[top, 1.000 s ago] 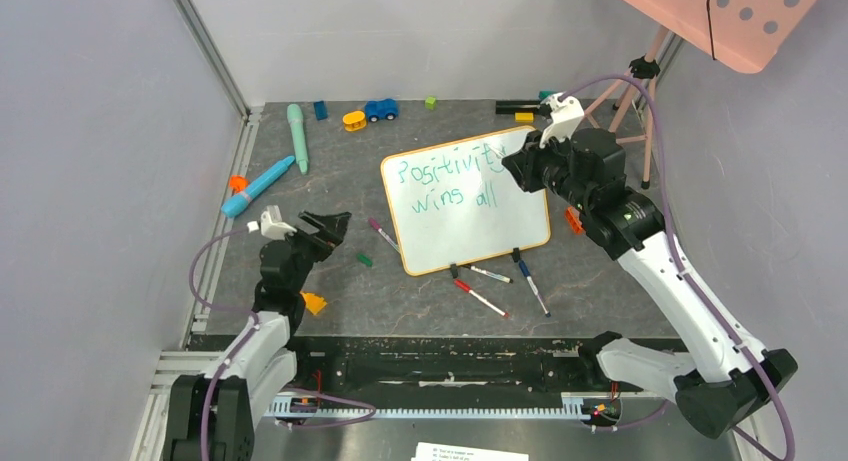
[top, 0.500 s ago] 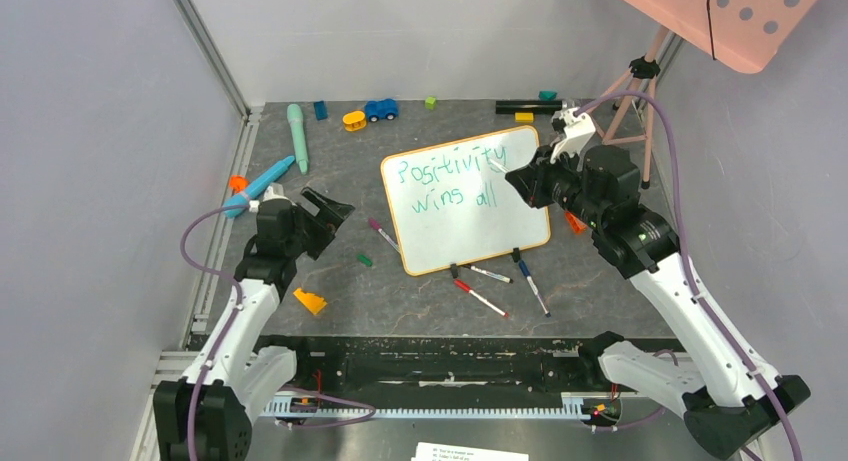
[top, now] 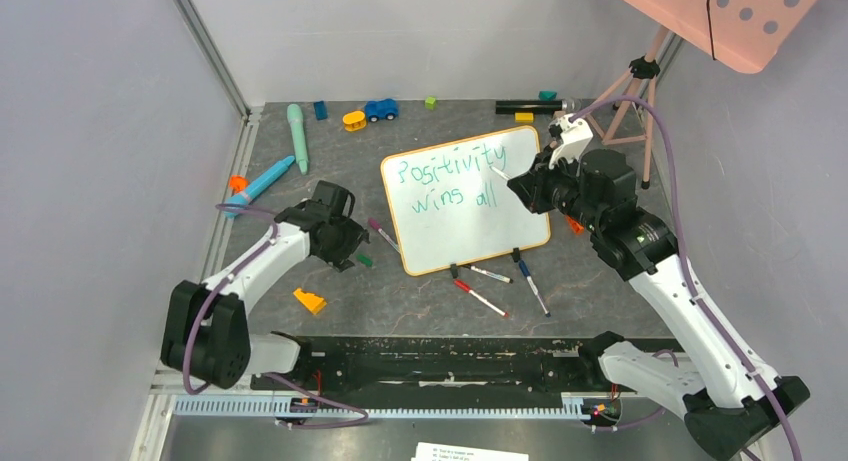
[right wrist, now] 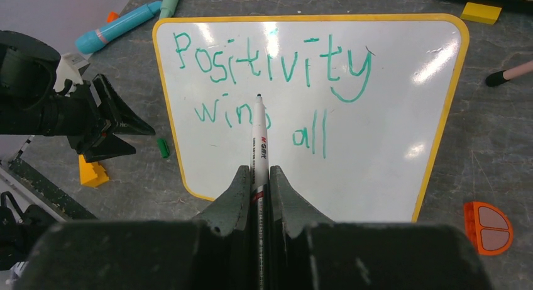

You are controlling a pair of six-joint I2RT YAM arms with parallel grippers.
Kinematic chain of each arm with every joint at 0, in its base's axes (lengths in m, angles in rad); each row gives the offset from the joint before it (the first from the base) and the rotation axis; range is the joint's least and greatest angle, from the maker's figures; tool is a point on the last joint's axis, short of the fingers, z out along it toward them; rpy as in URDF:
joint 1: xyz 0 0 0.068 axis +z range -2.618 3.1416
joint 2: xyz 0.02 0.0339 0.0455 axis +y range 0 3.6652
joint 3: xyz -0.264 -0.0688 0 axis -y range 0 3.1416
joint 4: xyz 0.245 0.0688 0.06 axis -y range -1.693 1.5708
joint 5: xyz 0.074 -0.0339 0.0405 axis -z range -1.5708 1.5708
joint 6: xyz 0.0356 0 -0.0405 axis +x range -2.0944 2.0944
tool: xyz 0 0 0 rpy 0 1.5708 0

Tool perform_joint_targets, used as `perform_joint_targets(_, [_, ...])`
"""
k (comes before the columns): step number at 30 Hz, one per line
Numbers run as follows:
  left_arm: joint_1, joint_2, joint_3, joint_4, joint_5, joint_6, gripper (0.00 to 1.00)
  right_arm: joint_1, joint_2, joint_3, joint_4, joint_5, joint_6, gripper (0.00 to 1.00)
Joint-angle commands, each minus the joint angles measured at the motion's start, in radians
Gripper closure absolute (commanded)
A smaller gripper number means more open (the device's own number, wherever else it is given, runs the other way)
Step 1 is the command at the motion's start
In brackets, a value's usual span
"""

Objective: Write a sentence on the whiteboard
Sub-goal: Pick up the pen cap from the center of the board.

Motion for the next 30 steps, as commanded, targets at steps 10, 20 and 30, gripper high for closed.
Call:
perform_joint_targets(10, [-0.017, 0.257, 0.178, -0.123, -0.151, -0.066, 0.35, -0.004, 0.02, 0.077, -0.013, 0.073, -0.076, 1.0])
perform_joint_targets(20, [-0.033, 0.406, 0.241, -0.144, -0.13, -0.082, 0.4, -0.005, 0.046, 0.082, -0.014, 0.076, -0.094, 1.0])
perform_joint_targets(30, [-0.036, 0.351, 0.106, -0.122, -0.119, -0.188, 0.98, -0.005, 0.058, 0.055, 0.015, 0.021, -0.103, 1.0])
